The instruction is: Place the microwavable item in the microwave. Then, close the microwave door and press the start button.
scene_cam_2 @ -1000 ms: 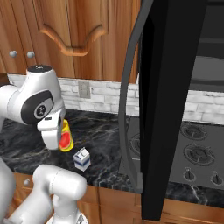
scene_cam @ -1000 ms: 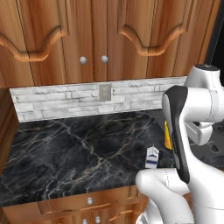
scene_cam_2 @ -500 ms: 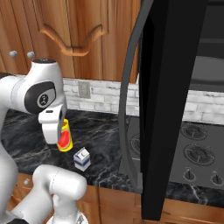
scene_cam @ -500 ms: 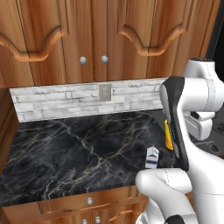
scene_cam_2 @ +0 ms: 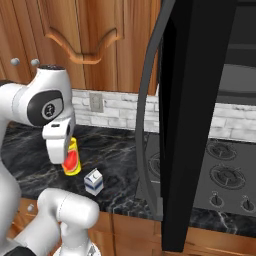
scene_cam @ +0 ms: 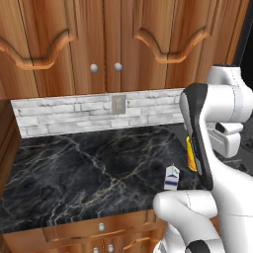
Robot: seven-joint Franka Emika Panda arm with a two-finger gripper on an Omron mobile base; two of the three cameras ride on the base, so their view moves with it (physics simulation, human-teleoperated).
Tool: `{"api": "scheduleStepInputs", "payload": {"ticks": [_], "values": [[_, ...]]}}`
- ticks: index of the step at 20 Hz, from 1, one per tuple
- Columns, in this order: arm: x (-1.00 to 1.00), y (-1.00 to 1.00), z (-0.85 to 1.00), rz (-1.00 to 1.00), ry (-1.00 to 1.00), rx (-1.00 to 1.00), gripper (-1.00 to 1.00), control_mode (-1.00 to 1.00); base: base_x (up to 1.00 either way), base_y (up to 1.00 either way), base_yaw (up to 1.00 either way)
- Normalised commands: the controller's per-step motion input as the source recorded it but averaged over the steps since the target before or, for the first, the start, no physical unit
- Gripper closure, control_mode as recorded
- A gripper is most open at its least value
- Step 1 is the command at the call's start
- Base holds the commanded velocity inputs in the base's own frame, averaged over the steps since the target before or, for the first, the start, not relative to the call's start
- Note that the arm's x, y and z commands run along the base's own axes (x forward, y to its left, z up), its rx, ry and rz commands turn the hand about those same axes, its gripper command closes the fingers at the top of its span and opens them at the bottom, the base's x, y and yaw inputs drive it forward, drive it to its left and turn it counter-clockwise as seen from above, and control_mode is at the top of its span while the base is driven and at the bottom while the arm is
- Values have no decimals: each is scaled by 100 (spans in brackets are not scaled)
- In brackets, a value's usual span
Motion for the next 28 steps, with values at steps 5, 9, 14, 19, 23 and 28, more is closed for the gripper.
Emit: {"api": "scheduleStepInputs", "payload": {"ticks": [5, 9, 14, 19, 23, 28], "values": [[0, 0, 0, 0, 0, 0, 100, 100, -92, 11, -1], [0, 0, 0, 0, 0, 0, 100, 100, -100, 2, -6], [0, 0, 0, 0, 0, 0, 100, 100, -96, -5, -14], [0, 0, 0, 0, 0, 0, 100, 100, -69, -41, -17], [0, 0, 0, 0, 0, 0, 100, 100, -31, -72, -11], [0, 0, 0, 0, 0, 0, 100, 100, -1, -96, -1]]}}
